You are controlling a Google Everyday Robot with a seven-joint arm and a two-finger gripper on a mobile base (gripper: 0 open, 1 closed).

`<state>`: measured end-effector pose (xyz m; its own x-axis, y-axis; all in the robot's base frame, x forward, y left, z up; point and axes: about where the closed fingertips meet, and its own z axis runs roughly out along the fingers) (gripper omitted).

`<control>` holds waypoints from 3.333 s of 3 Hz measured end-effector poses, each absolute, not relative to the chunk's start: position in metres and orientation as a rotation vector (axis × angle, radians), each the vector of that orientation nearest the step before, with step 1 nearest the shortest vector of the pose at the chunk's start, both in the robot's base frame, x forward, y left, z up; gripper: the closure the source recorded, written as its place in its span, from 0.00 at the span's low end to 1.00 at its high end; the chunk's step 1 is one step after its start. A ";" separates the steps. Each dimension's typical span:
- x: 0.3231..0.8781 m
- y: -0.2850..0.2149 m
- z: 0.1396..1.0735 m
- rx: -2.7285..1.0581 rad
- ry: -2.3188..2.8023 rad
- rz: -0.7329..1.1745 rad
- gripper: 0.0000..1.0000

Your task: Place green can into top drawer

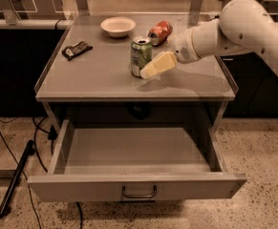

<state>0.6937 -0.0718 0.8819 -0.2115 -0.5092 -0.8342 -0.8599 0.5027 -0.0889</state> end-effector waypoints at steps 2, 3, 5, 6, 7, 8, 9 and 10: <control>0.707 -0.042 0.882 -1.141 1.830 0.543 0.00; 0.711 -0.028 0.881 -1.151 1.811 0.565 0.00; 0.714 -0.014 0.875 -1.167 1.804 0.559 0.45; 0.714 -0.014 0.875 -1.168 1.804 0.560 0.70; 0.709 -0.022 0.886 -1.162 1.793 0.619 0.98; 0.696 -0.034 0.914 -1.141 1.773 0.740 1.00; 0.661 -0.049 0.944 -1.090 1.794 0.885 1.00; 0.652 -0.049 0.948 -1.079 1.806 0.936 1.00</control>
Offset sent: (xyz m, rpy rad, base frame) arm 0.0206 0.0457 0.0036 0.0593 -0.0262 0.0475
